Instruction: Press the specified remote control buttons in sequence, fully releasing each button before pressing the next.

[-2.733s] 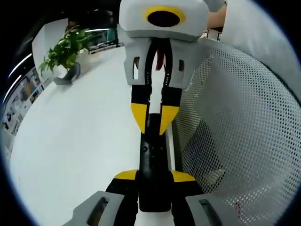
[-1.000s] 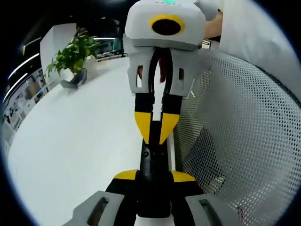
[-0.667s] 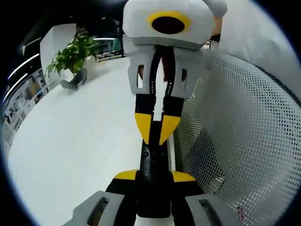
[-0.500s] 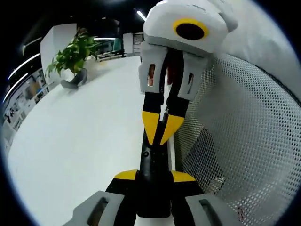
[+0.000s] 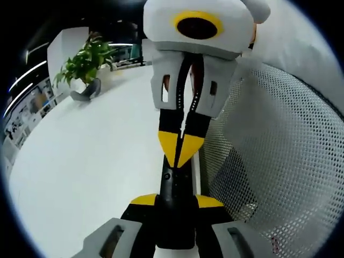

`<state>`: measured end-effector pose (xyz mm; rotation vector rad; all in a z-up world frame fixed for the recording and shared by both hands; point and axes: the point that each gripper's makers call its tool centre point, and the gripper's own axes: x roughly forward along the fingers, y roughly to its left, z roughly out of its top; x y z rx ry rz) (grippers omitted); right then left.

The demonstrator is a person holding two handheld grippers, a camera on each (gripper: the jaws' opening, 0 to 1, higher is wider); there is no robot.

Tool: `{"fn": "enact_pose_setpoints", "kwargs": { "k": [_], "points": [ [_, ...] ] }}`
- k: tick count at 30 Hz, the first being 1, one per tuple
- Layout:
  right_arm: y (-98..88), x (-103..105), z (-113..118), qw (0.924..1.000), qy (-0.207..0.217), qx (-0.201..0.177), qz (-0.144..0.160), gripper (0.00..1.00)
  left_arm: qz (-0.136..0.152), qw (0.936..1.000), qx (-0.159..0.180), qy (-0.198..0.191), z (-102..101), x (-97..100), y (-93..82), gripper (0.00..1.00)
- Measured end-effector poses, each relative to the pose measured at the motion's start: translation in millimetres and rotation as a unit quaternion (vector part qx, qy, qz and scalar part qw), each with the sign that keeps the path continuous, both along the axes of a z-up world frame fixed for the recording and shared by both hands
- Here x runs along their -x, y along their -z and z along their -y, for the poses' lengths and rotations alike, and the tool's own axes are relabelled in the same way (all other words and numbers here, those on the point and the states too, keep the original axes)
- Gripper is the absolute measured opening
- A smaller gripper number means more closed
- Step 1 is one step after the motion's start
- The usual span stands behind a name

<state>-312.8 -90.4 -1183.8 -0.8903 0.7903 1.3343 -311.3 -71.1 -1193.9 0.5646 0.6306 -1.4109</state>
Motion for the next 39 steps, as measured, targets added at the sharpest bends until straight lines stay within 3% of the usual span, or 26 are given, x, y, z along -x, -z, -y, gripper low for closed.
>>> {"fn": "enact_pose_setpoints", "kwargs": {
  "k": [4,9,20,23,26,30,39],
  "points": [
    [-0.8,-1,0,0.9999,-0.01,-0.004,0.008,0.0,0.0,1.0,0.002,-0.001,0,-0.3,0.3,0.24],
    [-3.8,-3,-1,0.9968,0.05,-0.046,-0.041,0.0,0.0,1.0,0.006,-0.006,0,-0.8,0.1,0.24],
    [-0.1,-3,-4,0.9997,0.002,-0.001,-0.023,0.0,0.001,1.0,0.008,-0.004,0,-0.9,-0.1,0.24],
    [-0.1,-3,-3,0.9987,-0.044,0.015,0.022,0.0,0.001,1.0,0.008,-0.003,0,-1.0,-0.3,0.24],
    [-0.3,-3,-2,0.9996,0.008,-0.01,-0.024,0.0,0.001,1.0,0.007,-0.004,0,-1.1,-0.4,0.24],
    [-2.0,-3,0,0.9982,0.02,-0.034,-0.044,0.0,0.0,0.9999,0.012,-0.006,-1,-1.2,-0.6,0.24],
    [-0.5,-1,7,0.999,0.011,-0.017,-0.04,0.0,0.001,0.9999,0.011,-0.005,0,-1.1,-0.9,0.24]
  ]
}}
